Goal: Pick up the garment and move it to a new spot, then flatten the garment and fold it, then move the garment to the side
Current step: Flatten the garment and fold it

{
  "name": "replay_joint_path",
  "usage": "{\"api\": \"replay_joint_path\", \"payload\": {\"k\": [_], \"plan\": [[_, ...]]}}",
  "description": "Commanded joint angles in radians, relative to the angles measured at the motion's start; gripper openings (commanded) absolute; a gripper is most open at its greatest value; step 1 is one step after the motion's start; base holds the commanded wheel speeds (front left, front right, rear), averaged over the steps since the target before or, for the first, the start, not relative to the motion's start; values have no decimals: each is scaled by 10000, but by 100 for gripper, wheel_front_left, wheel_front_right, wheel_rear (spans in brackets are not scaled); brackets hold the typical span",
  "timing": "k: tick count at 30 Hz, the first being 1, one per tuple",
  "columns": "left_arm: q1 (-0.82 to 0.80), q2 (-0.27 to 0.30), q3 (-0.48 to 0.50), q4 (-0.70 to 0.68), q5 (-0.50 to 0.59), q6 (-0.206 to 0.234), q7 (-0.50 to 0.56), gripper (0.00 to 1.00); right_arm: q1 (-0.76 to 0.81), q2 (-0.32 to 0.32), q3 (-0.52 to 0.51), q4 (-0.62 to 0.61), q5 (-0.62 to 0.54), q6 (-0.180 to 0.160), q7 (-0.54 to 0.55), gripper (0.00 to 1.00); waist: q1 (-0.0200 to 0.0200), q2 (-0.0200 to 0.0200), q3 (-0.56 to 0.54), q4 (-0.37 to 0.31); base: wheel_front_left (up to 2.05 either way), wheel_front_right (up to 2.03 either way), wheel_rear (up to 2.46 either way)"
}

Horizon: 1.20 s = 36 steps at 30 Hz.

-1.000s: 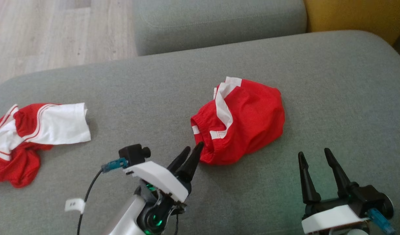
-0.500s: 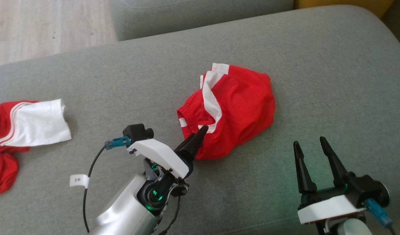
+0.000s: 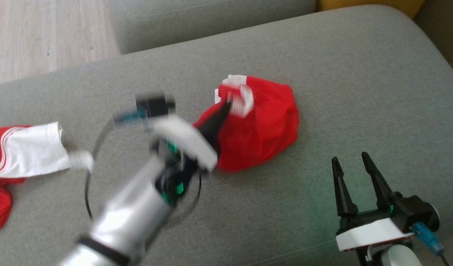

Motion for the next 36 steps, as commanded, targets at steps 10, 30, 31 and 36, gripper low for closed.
{"api": "replay_joint_path", "payload": {"k": [10,30,31,36], "plan": [[-4368,83,-492,-1958,444,-226,827,0,-153,-58,382,-193,221,77,-94,100,0,0,-812,-812,0,0,0],[-676,3360,-1989,-2144,458,274,-628,0,184,-58,-294,-1014,417,77,-94,100,0,0,475,722,0,0,0],[-583,3432,-1910,-2076,460,325,-796,0,111,-67,-352,-794,466,77,-94,100,0,0,531,801,0,0,0],[-602,3517,-1724,-1755,688,433,-1339,0,-253,-329,-359,253,855,77,-94,100,0,0,725,1164,0,0,0]]}}
